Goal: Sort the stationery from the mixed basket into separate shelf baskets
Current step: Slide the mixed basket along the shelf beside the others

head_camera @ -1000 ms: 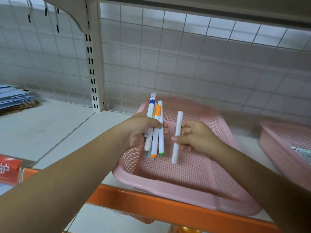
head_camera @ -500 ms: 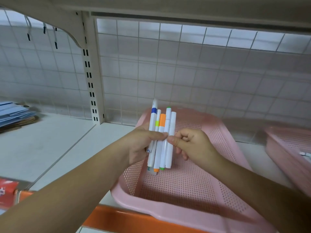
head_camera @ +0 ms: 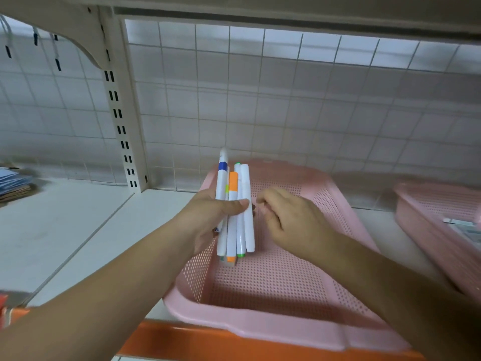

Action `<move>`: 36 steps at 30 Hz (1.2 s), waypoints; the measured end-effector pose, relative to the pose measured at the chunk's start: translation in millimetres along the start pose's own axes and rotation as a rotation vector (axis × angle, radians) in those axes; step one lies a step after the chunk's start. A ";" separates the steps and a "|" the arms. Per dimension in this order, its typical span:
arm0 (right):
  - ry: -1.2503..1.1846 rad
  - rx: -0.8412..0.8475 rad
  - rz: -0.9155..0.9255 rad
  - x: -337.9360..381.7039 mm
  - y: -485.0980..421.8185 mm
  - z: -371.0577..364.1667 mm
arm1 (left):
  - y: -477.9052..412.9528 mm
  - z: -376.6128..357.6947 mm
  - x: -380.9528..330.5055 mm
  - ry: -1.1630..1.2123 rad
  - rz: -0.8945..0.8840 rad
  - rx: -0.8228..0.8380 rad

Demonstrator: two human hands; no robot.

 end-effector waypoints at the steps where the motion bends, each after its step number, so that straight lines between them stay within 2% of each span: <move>1: 0.040 -0.025 -0.023 -3.4 -1.3 2.2 | 1.1 0.5 -0.6 -0.011 -0.015 0.006; 4: 0.186 -0.031 -0.164 -12.1 -3.6 13.5 | 10.4 -1.0 -2.8 -0.120 -0.051 0.036; 7: 0.293 -0.017 -0.183 -17.3 -1.0 26.7 | 20.6 -6.5 -11.3 -0.260 -0.082 0.051; 10: 0.281 -0.018 -0.174 -21.7 6.3 46.5 | 25.3 -15.0 -25.7 -0.323 -0.096 0.009; 13: 0.235 -0.012 -0.239 -37.2 24.8 76.1 | 28.0 -41.7 -45.0 -0.315 -0.066 0.007; 18: 0.233 -0.026 -0.384 -96.9 93.3 136.1 | 46.6 -140.5 -58.5 -0.327 -0.118 0.189; 24: 0.262 0.029 -0.579 -183.9 205.7 218.8 | 84.7 -281.8 -41.4 -0.318 -0.134 0.379; 30: 0.310 -0.080 -0.792 -255.0 318.1 291.6 | 132.2 -409.1 -30.4 -0.234 -0.147 0.558; 32: 0.320 -0.065 -0.829 -277.1 353.2 309.0 | 148.6 -444.2 -28.4 -0.210 -0.159 0.582; 36: 0.254 -0.169 -0.874 -320.4 408.7 335.4 | 161.9 -501.8 -19.4 -0.220 -0.155 0.603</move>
Point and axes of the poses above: each hand's wrist, its own y-axis away from the middle knuckle, its own z-axis out of the back of the hand, x = y × z, the point moved 1 cm from there along -y, towards the middle knuckle, and after that the axes turned 10 degrees about -z, right-handed, at the moved point
